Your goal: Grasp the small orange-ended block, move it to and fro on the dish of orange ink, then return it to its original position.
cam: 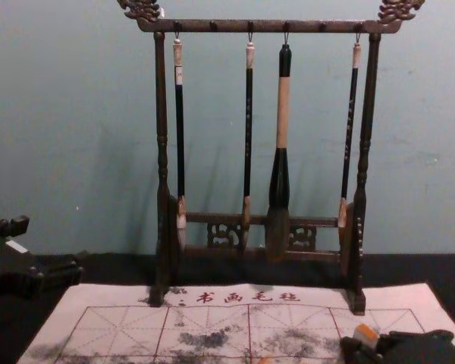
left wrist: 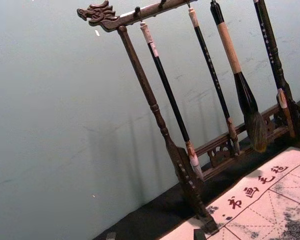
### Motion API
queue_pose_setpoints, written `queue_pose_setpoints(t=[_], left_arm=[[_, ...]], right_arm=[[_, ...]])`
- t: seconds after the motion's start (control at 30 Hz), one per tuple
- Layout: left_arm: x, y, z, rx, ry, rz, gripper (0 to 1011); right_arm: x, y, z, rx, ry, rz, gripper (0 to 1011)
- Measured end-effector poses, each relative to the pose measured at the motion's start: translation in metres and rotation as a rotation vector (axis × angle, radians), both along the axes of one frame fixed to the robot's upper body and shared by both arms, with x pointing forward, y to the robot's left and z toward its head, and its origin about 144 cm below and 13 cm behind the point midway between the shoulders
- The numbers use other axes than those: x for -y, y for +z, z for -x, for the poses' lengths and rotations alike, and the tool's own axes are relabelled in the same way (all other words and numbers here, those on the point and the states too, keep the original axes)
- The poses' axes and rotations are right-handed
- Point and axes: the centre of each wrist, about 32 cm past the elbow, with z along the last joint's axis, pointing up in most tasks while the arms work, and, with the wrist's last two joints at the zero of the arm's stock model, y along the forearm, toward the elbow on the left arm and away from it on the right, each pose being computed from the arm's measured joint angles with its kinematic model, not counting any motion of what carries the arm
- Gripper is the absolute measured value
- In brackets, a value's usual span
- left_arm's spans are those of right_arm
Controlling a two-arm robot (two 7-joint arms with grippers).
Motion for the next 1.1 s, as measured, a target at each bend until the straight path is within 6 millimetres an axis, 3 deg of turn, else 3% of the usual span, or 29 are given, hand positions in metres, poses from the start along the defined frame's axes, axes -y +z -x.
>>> queue_pose_setpoints(t=[0.67, 1.1], left_arm=[[0.000, 0.000, 0.000, 0.000, 0.000, 0.000, 1001], [0.000, 0.000, 0.000, 0.000, 0.000, 0.000, 1001]], right_arm=[[0.002, 0.007, -0.002, 0.013, -0.002, -0.043, 116], [0.012, 0.040, -0.005, 0.036, 0.003, -0.069, 116]])
